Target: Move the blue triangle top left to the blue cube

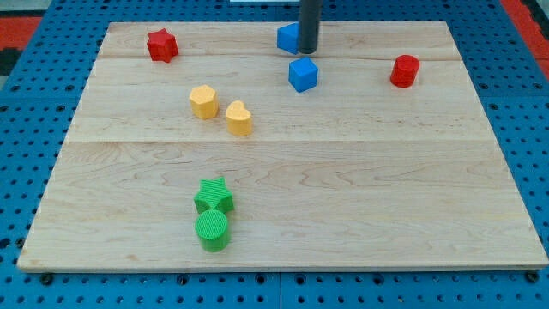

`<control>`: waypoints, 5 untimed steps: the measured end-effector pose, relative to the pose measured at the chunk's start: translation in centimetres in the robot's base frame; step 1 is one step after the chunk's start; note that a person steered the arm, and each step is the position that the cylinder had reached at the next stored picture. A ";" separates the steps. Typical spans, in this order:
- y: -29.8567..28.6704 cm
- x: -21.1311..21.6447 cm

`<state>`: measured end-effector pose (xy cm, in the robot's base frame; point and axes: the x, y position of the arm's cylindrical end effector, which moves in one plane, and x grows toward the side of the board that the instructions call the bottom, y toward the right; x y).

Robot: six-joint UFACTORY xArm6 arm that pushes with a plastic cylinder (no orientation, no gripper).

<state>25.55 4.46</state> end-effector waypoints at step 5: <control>-3.8 -1.5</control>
<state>24.02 0.64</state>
